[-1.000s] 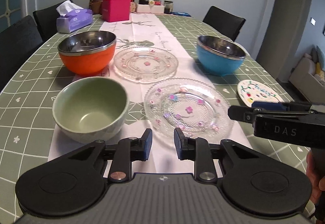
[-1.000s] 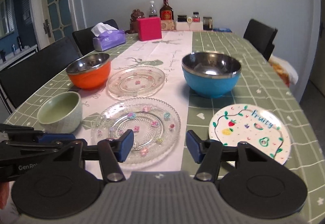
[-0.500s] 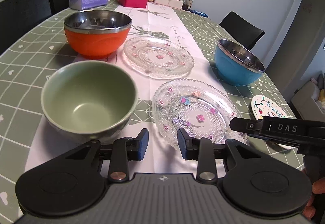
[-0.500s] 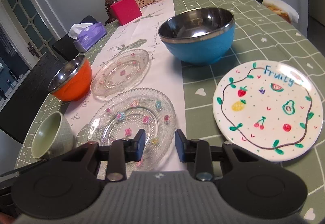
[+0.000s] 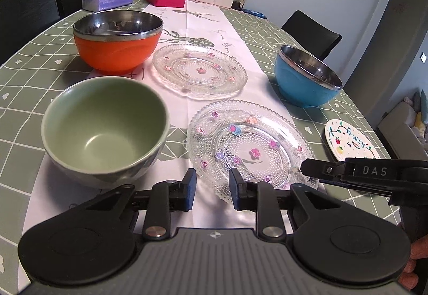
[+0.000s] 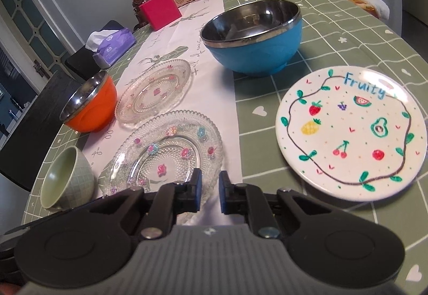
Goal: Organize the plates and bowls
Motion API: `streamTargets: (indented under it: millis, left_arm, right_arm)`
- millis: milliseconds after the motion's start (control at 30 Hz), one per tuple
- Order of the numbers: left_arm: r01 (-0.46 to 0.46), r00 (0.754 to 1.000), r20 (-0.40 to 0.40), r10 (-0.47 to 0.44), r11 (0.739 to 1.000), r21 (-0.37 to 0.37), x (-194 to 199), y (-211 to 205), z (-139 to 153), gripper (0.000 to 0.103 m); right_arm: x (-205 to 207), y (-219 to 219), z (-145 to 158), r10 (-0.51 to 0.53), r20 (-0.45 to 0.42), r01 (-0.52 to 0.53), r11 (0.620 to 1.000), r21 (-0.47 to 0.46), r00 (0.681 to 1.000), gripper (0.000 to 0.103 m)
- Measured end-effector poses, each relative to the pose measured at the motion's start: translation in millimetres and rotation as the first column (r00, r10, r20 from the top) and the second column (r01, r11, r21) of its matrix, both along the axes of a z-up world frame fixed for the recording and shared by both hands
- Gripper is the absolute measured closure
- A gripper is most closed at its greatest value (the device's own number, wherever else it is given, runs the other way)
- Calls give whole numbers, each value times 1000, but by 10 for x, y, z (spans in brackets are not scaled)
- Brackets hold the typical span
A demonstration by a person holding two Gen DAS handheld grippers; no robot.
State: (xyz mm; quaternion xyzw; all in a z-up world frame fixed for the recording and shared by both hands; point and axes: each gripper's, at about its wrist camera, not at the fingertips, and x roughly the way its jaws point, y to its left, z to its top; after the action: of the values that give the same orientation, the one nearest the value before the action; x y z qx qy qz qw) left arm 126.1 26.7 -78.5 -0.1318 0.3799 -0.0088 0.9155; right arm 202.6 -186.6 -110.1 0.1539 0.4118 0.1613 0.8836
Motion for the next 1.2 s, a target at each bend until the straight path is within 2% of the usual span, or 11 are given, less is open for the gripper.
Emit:
streamTargets:
  millis: [233,500,533,600,667,700,833,967,1033,1100,1200]
  left_arm:
    - [36,998,-43,-36,999,0,-194,-66,43,74]
    - [84,995,-59,-85,996,-21,-311,-127,53,73]
    - [75,996,-53,-77,997,-34,-301,-100,37,70]
    - [57,998,-34,-59,997,-52,-286,-40,16,56]
    - [33,999,-1,-33,998,-61,-287,7,-1,49]
    - [27,1000,7,-27,997,-69,-278,26,-14,48]
    - [16,999,42,-12,994,-109,-229,71,-46,48]
    - [18,998,60,-12,994,-104,-181,53,-60,48]
    - [31,998,66,-24,994,-107,-160,46,-77,56]
    - [36,998,64,-30,995,-98,-163,31,-77,69]
    - [35,998,62,-29,996,-85,-178,26,-78,75]
  right_arm:
    - [-276,-70,47,18,-30,-19,999,-25,999,93]
    - [-531,-201,53,8,-13,-9,999,-40,1000,94]
    - [-538,-222,51,6,-12,-6,1000,-31,1000,91]
    - [-528,-249,45,-2,-18,2,1000,-13,1000,88]
    - [-515,-266,47,-12,-13,12,1000,6,1000,75]
    - [-507,-273,50,-18,-8,18,1000,12,1000,67]
    - [-463,-268,46,-25,8,25,999,36,1000,66]
    - [-414,-320,-3,-45,-10,46,997,69,999,66]
    - [-395,-347,-29,-53,-26,55,994,89,998,72]
    - [-383,-371,-54,-58,-40,63,992,113,997,77]
    - [-369,-392,-93,-61,-59,69,987,144,996,88]
